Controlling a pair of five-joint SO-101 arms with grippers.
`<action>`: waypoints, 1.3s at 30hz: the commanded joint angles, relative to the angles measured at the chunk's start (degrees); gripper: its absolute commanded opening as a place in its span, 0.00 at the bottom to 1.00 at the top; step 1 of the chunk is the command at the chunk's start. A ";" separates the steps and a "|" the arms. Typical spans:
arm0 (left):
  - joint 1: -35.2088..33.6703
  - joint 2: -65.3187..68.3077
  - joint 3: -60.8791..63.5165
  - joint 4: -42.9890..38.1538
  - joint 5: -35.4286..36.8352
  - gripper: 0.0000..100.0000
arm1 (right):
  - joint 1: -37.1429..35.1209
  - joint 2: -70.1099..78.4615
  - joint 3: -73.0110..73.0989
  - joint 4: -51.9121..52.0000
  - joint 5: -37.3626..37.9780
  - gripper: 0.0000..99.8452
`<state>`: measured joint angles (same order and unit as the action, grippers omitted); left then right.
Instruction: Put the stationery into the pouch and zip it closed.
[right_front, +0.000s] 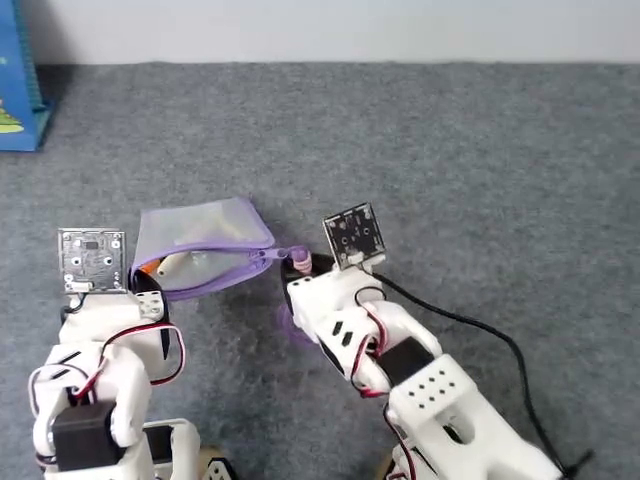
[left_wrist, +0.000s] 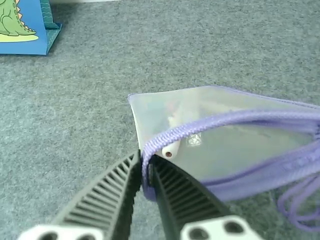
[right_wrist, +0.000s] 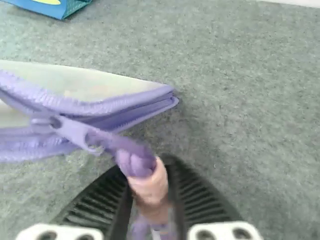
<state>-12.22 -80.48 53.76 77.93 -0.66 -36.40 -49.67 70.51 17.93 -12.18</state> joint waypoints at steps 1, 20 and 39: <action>-0.53 0.35 -0.57 -0.79 0.26 0.01 | -0.57 -2.07 0.00 -0.57 -0.18 0.21; -0.53 0.35 -0.57 -0.79 0.26 0.01 | 0.84 -3.21 2.73 4.00 1.14 0.01; -0.26 0.53 -0.75 -2.02 0.44 0.01 | -4.79 -52.44 4.31 36.09 1.23 0.01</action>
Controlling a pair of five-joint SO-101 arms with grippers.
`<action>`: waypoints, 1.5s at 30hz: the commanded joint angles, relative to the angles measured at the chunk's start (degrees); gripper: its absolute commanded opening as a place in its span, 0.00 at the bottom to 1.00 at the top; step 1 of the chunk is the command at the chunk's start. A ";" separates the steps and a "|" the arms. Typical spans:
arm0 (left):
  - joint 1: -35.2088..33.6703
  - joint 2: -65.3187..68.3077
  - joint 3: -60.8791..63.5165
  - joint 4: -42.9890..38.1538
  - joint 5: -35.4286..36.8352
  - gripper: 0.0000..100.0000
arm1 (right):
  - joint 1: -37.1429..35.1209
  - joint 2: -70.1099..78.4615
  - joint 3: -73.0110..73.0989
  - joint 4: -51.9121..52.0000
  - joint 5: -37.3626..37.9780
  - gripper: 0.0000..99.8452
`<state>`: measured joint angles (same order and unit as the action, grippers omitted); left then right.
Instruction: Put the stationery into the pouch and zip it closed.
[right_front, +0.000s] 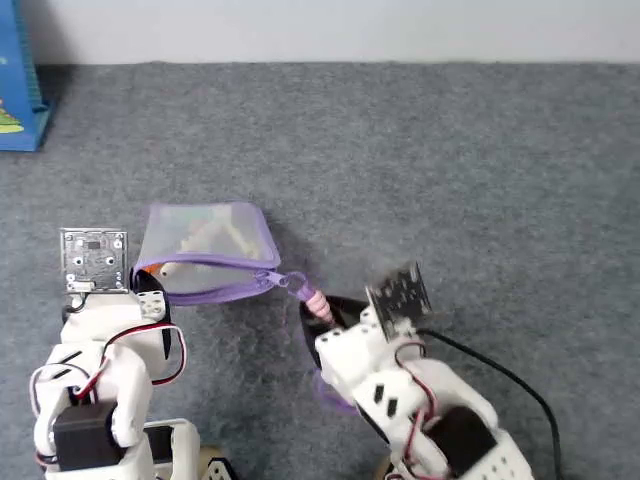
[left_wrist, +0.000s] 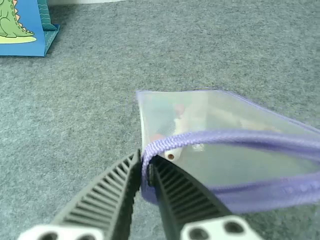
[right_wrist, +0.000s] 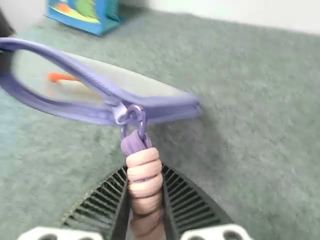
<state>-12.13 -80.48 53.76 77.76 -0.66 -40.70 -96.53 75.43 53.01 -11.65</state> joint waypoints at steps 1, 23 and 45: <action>-0.35 0.44 -0.75 -1.85 0.44 0.01 | -0.48 -6.46 -0.18 1.01 1.32 0.01; -0.26 0.35 -0.57 -1.85 0.44 0.01 | -0.75 5.58 -1.67 -1.54 2.99 0.09; -0.26 0.35 -0.48 -1.85 0.35 0.01 | -3.47 28.44 -19.60 10.59 -1.14 0.20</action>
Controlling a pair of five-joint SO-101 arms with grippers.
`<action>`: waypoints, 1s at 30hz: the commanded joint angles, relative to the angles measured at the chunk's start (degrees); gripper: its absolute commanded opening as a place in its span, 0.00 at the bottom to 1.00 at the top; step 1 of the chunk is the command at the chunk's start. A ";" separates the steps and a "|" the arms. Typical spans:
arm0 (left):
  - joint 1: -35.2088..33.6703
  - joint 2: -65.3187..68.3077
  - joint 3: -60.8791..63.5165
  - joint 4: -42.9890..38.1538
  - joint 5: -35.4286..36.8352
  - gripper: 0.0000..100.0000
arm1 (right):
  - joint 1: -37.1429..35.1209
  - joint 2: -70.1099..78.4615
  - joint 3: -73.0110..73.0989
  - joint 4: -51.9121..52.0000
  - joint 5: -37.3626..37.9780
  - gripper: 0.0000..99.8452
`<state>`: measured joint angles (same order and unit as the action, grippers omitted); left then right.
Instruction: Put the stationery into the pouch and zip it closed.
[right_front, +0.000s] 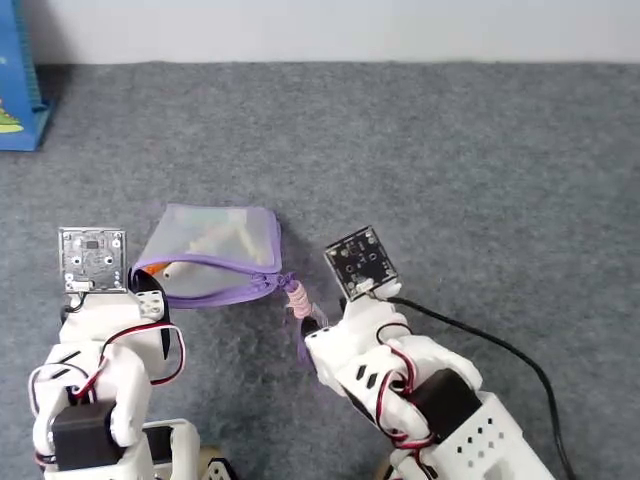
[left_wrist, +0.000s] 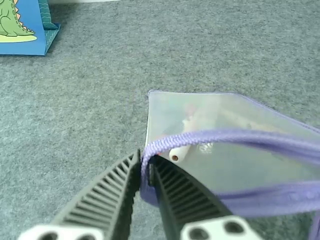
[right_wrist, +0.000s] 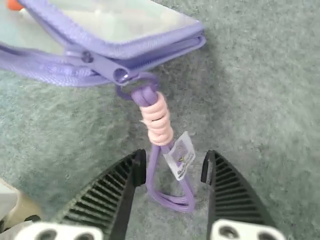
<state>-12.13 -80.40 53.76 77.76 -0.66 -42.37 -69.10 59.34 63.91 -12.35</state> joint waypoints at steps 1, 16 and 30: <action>-0.26 0.26 -0.48 -1.85 0.35 0.01 | -2.15 1.01 -3.34 -1.27 -0.53 0.20; -0.35 0.26 -0.40 -1.67 0.26 0.01 | -1.80 15.96 -3.25 -15.60 1.67 0.19; -0.35 0.26 0.13 -1.85 0.26 0.01 | 1.19 16.13 -2.90 -15.87 1.76 0.16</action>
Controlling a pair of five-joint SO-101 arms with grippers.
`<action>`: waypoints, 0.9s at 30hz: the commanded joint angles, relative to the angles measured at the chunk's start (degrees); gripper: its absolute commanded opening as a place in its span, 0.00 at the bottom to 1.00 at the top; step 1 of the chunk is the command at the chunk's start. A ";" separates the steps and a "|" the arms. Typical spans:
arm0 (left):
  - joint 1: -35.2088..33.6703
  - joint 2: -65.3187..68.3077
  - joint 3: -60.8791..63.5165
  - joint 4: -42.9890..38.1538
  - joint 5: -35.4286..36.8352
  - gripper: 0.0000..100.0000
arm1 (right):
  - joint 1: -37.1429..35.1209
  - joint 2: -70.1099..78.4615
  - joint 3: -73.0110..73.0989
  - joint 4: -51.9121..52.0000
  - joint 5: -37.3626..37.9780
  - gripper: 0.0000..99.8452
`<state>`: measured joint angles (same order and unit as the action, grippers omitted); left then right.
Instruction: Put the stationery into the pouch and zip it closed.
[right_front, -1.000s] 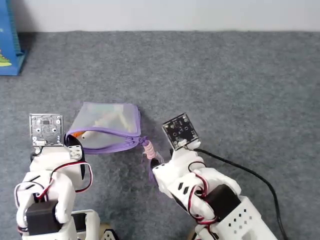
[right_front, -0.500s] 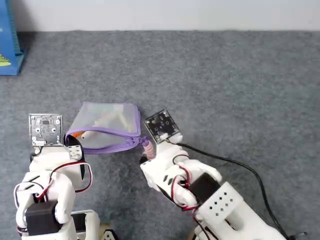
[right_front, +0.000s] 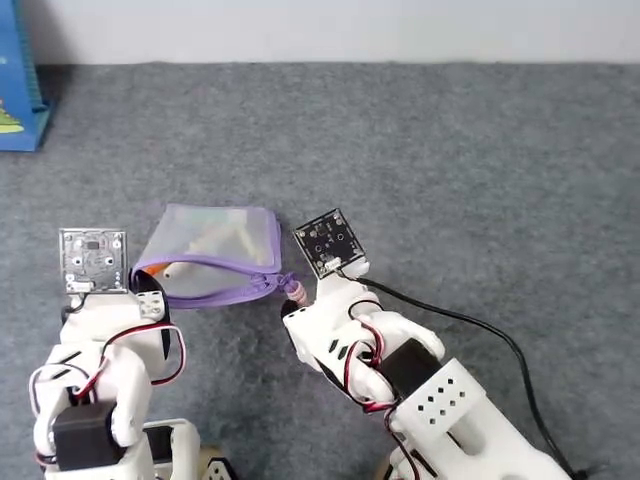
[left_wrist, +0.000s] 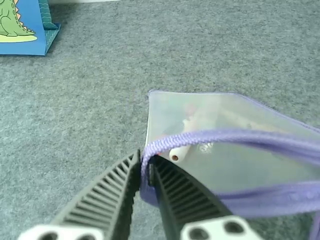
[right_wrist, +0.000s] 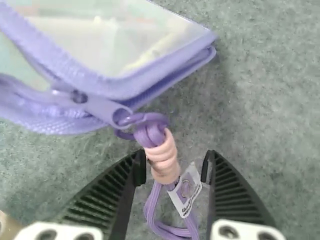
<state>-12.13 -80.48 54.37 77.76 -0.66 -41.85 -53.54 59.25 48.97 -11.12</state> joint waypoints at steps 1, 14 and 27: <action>-0.35 0.35 -0.48 -1.85 0.26 0.01 | 0.66 0.57 -2.81 -0.92 0.53 0.13; -0.35 0.35 -0.48 -1.85 0.26 0.01 | 0.57 0.66 -2.81 -1.01 0.53 0.16; -0.35 0.35 -0.48 -1.85 0.26 0.01 | 0.48 0.75 0.53 -7.34 4.13 0.04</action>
<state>-12.13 -80.48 54.37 77.76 -0.66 -41.76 -53.54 59.69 44.66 -9.54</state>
